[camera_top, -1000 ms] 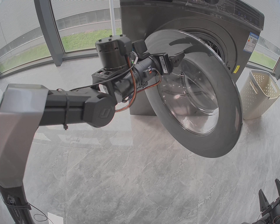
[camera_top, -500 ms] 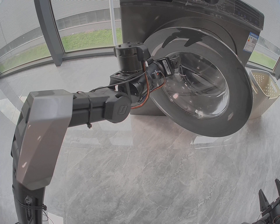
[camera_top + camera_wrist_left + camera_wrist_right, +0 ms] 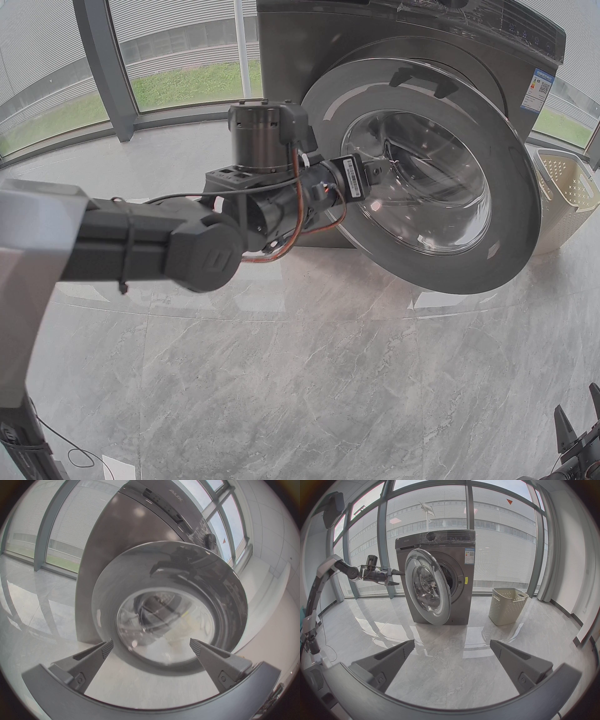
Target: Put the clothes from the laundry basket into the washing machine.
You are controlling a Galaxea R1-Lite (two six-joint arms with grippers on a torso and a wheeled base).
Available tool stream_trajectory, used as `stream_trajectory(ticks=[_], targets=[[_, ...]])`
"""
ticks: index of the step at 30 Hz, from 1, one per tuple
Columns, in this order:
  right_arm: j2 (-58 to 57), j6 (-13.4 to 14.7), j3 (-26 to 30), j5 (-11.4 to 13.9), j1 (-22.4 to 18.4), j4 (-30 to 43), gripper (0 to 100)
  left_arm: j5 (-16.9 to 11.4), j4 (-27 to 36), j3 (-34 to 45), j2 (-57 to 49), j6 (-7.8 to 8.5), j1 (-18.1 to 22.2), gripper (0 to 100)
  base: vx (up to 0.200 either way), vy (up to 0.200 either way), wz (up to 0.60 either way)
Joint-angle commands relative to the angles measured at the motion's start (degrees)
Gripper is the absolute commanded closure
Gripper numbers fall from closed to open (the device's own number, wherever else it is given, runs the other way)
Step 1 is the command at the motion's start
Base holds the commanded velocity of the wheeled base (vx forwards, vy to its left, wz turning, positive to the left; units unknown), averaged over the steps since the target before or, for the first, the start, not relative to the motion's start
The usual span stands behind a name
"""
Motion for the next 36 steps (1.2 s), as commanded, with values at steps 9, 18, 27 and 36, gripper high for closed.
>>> stream_trajectory(ticks=[9, 18, 27, 36], targets=[[-0.9, 0.0, 0.8, 0.0, 0.0, 0.0, 0, -3.1, -3.9, 61.2, -53.4, 8.07, -4.4, 0, 0.000, 0.000, 0.00], [-0.9, 0.0, 0.8, 0.0, 0.0, 0.0, 0, -3.5, -2.7, 74.5, -74.2, 13.96, 6.2, 0, 0.000, 0.000, 0.00], [-0.9, 0.0, 0.8, 0.0, 0.0, 0.0, 0, -3.4, 0.8, 82.3, -87.2, 15.55, 16.1, 0, 0.000, 0.000, 0.00], [-0.9, 0.0, 0.8, 0.0, 0.0, 0.0, 0, -3.4, 5.2, 89.8, -99.8, 17.92, 23.6, 0, 0.000, 0.000, 0.00]])
